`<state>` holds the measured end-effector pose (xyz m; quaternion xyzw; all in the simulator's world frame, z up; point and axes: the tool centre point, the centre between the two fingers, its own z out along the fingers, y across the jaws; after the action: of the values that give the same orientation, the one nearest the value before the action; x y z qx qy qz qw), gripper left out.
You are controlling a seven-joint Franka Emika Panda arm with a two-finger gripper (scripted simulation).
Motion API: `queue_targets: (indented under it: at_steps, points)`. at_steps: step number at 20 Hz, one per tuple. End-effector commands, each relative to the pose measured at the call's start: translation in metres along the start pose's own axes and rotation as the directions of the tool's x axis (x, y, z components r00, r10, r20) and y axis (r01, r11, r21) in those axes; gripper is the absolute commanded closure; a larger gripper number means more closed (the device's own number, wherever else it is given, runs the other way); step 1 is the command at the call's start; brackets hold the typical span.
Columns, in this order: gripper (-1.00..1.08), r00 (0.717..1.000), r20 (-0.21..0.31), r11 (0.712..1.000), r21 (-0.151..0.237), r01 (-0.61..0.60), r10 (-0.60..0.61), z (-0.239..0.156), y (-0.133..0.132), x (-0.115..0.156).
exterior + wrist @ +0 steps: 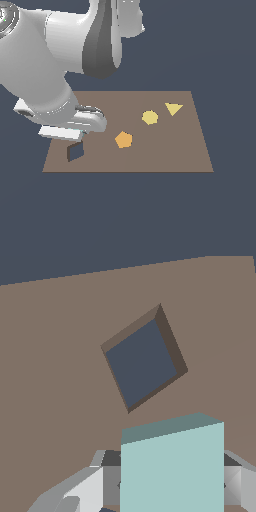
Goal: Insert a designated object into the corresponding slot on a board.
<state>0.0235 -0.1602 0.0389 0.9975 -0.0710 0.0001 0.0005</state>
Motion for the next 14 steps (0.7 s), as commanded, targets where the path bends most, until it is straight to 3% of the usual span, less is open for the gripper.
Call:
queue_targets:
  at_steps: [1,14]
  points:
    - [1.08,0.997,0.000,0.997,0.000,0.083,-0.083,-0.001,0.001,0.013]
    - [1.08,0.938,0.000,0.938,0.000,0.345,-0.345,-0.002,-0.006,0.057]
